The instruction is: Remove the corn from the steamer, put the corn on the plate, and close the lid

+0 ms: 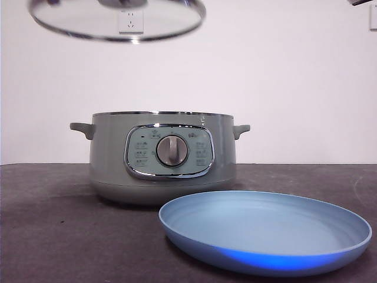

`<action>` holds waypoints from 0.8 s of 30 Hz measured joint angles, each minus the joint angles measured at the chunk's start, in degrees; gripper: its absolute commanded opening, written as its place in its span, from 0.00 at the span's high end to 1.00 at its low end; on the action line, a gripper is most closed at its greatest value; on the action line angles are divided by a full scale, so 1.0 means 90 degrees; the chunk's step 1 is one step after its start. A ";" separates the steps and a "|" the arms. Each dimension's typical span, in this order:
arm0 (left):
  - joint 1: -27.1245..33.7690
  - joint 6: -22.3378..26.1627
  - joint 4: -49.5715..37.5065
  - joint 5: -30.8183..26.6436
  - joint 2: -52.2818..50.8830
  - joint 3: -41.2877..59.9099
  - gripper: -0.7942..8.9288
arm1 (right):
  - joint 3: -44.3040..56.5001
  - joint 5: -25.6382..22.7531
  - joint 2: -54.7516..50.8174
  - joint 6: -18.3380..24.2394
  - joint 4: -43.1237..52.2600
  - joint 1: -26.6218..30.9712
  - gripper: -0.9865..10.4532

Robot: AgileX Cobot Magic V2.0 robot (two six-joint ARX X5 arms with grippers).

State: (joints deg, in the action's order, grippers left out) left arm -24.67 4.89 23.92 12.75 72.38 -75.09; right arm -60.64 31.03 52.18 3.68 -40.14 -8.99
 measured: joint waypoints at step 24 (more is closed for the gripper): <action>0.0000 0.0000 0.2443 -0.0355 -0.2419 -0.0002 0.92 | -0.1173 -0.0733 0.3245 -0.0843 0.2424 -0.1734 0.36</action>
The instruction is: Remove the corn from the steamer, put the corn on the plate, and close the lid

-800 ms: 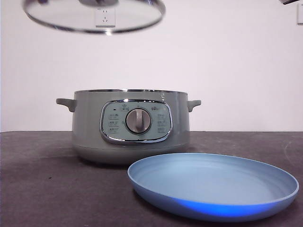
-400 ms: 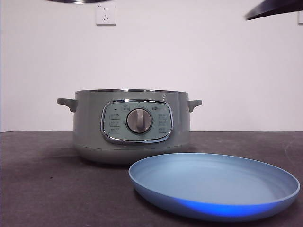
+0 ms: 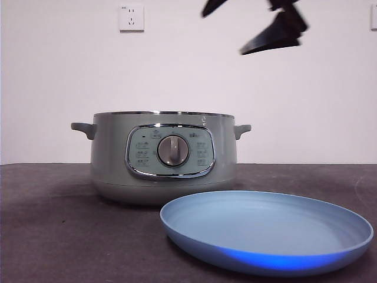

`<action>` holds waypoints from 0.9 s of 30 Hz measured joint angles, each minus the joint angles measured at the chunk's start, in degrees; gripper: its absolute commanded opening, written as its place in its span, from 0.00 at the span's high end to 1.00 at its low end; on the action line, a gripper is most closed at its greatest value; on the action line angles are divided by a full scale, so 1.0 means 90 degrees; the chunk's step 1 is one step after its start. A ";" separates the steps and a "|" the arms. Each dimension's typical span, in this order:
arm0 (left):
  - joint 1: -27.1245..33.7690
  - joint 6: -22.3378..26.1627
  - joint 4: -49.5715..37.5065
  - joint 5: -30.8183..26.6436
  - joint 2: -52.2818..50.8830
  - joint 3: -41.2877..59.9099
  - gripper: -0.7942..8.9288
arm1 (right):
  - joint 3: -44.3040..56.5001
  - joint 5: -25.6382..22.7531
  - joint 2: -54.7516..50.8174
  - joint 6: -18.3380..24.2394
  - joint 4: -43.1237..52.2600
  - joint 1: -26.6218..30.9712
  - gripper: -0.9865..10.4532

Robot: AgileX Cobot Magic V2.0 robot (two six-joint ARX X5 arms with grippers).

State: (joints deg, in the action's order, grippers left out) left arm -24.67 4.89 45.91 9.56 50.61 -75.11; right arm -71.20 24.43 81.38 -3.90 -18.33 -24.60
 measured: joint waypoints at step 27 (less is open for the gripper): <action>0.0000 -0.0049 0.1746 -0.0454 -0.1639 -0.0002 0.92 | -0.3101 -0.1982 0.4437 0.0483 -0.0104 -0.1107 0.37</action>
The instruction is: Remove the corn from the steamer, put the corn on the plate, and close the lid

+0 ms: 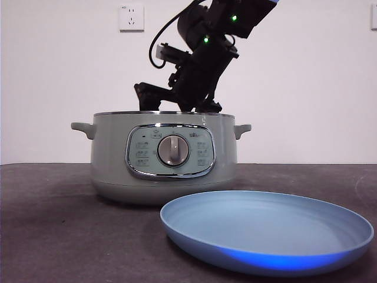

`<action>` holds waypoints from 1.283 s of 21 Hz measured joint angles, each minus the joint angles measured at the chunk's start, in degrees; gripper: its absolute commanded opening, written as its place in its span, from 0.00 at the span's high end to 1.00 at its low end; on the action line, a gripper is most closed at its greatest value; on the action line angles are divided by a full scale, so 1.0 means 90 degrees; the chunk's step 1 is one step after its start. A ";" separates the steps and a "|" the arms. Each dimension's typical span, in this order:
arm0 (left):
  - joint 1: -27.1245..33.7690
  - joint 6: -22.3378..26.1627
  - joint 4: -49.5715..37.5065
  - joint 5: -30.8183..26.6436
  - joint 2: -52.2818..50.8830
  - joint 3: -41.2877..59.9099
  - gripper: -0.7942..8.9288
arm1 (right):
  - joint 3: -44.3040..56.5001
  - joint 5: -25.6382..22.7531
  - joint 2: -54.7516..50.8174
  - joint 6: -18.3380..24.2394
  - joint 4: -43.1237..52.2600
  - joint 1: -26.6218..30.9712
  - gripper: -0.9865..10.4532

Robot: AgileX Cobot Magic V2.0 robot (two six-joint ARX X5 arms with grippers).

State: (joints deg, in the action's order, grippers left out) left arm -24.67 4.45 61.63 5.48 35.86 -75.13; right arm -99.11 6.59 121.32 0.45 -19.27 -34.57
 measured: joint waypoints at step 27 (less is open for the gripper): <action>0.0000 0.0000 -0.0180 0.0032 -0.0029 0.0002 0.93 | -0.0041 -0.0406 -0.2458 0.0051 -0.1880 -0.0163 0.93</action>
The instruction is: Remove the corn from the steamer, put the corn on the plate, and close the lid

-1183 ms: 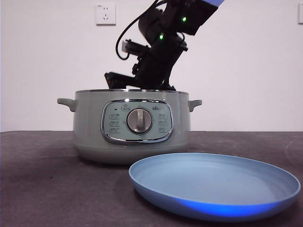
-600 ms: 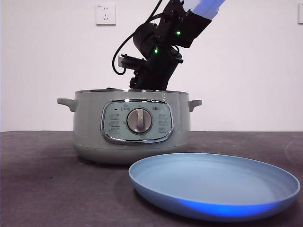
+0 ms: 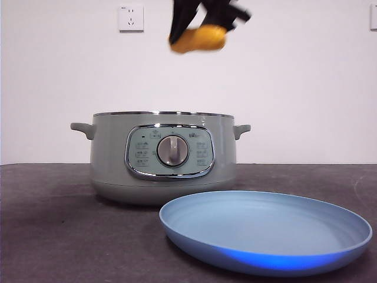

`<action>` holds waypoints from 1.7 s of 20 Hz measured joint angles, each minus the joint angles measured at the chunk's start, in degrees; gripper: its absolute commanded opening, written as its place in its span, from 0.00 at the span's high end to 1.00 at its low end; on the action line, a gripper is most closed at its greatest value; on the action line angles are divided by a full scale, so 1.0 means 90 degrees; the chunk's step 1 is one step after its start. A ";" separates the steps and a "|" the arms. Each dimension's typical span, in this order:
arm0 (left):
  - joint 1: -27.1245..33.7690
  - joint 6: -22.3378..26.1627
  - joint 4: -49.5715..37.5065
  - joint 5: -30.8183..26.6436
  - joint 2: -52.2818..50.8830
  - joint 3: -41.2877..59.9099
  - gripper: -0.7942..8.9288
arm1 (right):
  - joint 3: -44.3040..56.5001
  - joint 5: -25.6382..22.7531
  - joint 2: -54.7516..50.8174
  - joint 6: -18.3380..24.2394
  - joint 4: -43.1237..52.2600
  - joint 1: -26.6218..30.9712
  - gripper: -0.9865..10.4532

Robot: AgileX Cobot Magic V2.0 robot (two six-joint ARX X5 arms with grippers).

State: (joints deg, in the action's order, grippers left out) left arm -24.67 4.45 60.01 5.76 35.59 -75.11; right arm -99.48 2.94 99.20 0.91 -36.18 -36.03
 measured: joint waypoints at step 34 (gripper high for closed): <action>-0.0005 0.0002 -0.1392 0.0498 0.1549 -0.0002 0.93 | 0.7019 0.0505 -0.1802 -0.0656 0.3966 0.0177 0.93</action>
State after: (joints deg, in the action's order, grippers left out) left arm -24.71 4.47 47.48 10.24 49.54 -75.13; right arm -36.32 7.49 82.98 -4.99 -0.49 -34.44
